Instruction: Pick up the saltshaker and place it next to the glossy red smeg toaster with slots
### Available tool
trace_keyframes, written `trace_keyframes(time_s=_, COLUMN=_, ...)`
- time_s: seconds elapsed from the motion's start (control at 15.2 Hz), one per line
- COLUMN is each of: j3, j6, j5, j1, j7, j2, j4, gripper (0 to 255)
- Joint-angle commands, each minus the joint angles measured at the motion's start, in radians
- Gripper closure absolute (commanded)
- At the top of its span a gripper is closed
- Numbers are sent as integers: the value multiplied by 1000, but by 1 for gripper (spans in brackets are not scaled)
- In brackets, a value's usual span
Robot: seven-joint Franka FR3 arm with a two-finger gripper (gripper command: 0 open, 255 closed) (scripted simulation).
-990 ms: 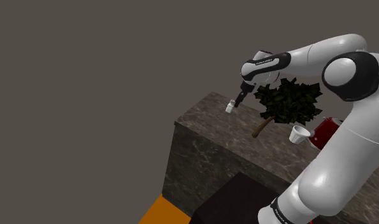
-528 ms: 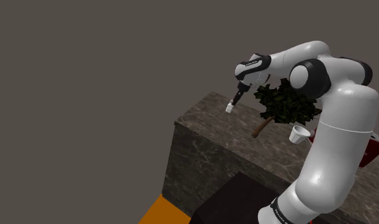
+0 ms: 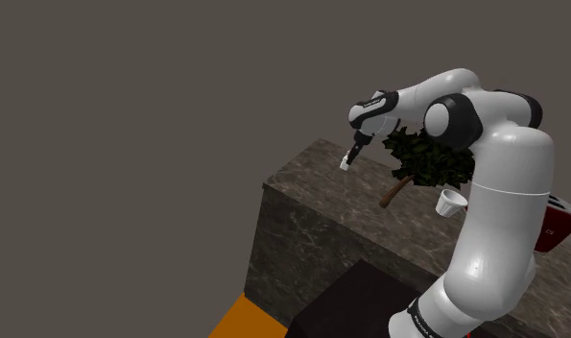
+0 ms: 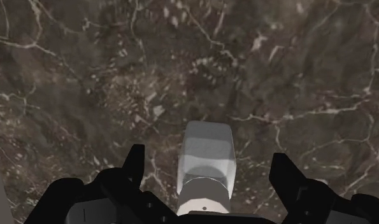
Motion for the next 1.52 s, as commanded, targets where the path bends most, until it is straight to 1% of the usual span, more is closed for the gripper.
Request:
trace_keyframes(time_s=0.0, j3=1, j6=3, j5=2, j1=-1, j7=-1, j2=4, j4=1, gripper=0)
trace_keyframes(time_s=0.33, j3=1, j6=3, j5=2, j1=-1, j7=-1, j2=4, j4=1, gripper=0)
trace_keyframes(time_s=0.4, j3=1, j6=3, j5=2, j1=-1, j7=-1, j2=4, j4=1, gripper=255)
trace_keyframes(time_s=0.99, j3=1, j6=3, j5=2, j1=-1, j7=-1, j2=4, j4=1, gripper=255)
trace_keyframes(time_s=1.45, j3=-16, j6=-72, j5=-31, j1=11, j7=21, j2=-43, j4=34, gripper=255)
